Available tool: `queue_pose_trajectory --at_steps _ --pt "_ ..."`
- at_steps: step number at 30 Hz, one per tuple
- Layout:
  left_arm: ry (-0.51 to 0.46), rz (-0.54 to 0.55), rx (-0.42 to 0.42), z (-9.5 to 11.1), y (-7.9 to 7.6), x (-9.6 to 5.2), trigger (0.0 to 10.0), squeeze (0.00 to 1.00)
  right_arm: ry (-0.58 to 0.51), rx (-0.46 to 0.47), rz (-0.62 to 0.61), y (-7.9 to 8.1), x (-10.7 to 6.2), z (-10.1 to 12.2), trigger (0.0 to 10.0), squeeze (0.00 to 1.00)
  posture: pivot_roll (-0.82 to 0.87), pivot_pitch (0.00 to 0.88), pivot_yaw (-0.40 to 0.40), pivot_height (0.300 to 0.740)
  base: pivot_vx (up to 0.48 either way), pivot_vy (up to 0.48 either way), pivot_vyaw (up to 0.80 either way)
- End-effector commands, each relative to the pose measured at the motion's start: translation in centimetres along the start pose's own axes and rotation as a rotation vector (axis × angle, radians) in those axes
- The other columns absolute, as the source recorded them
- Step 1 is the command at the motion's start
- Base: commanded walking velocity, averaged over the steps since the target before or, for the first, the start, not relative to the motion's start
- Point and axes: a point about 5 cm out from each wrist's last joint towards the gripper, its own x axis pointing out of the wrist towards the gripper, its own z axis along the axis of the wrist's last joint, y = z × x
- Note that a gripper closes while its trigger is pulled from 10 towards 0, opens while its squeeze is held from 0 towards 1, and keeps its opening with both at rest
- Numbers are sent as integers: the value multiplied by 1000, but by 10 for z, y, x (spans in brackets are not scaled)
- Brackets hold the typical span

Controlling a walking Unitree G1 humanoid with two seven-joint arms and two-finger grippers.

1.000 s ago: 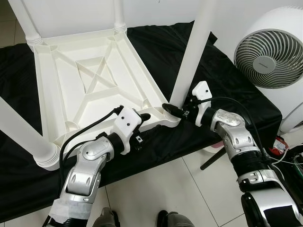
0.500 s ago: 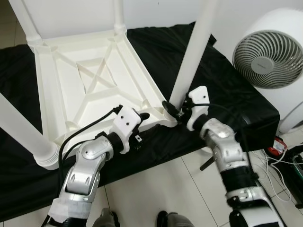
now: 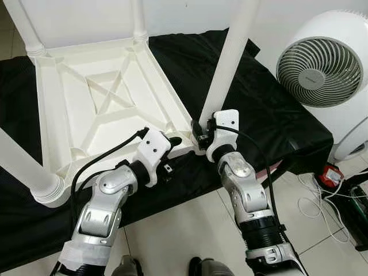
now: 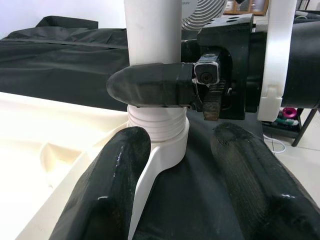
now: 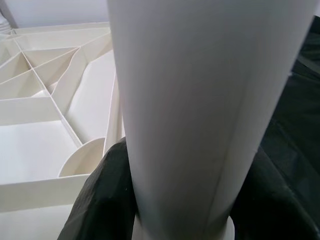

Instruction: Building children table

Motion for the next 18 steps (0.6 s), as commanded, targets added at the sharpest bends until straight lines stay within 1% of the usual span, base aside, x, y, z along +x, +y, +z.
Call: queue_pose_trajectory --at_steps 1,2,3,5,6,8,9,10,12,13,14,15,16,17,18 --pt "6 98 4 0 4 -3 10000 0 82 48 19 5 -2 -16 10000 0 42 132 -36 740 0 0 0" --pt "6 98 4 0 4 -3 10000 0 82 48 19 5 -2 -16 10000 0 42 132 -36 740 0 0 0" --pt "6 99 4 0 4 -3 10000 0 76 48 21 4 -2 -13 10000 1000 49 129 -42 740 0 0 0" --pt "6 103 4 0 3 -4 10000 0 49 20 63 -3 0 -7 10000 1000 49 130 -47 740 0 0 0" --pt "6 103 4 0 3 -4 10000 0 49 20 63 -3 0 -7 10000 1000 49 130 -47 740 0 0 0" --pt "4 107 4 1 4 -4 10000 0 35 -5 96 -10 1 -2 10000 1000 49 130 -47 740 0 0 0" --pt "4 107 4 1 4 -4 10000 0 35 -5 96 -10 1 -2 10000 1000 49 130 -47 740 0 0 0" --pt "3 108 3 1 4 -3 10000 0 28 -37 140 -15 2 0 10000 1000 40 128 -46 740 0 0 0" --pt "3 108 3 1 4 -3 10000 0 28 -37 140 -15 2 0 10000 1000 40 128 -46 740 0 0 0" --pt "-1 106 1 1 3 -3 10000 0 27 -51 214 -21 2 3 10000 1000 32 133 -42 740 0 0 0" --pt "-1 106 1 1 3 -3 10000 0 27 -51 214 -21 2 3 10000 1000 32 133 -42 740 0 0 0" --pt "-2 104 -2 1 3 -2 10000 0 21 -88 299 -27 1 5 10000 565 30 126 -40 740 0 0 0" --pt "-4 98 -3 1 2 -1 10000 0 13 -144 398 -32 -2 8 10000 0 30 126 -40 740 0 0 0" --pt "-4 94 -5 1 2 0 10000 0 23 -174 475 -37 -5 7 10000 0 30 126 -40 740 0 0 0" --pt "-4 94 -5 1 2 0 10000 0 23 -174 475 -37 -5 7 10000 0 30 126 -40 740 0 0 0"
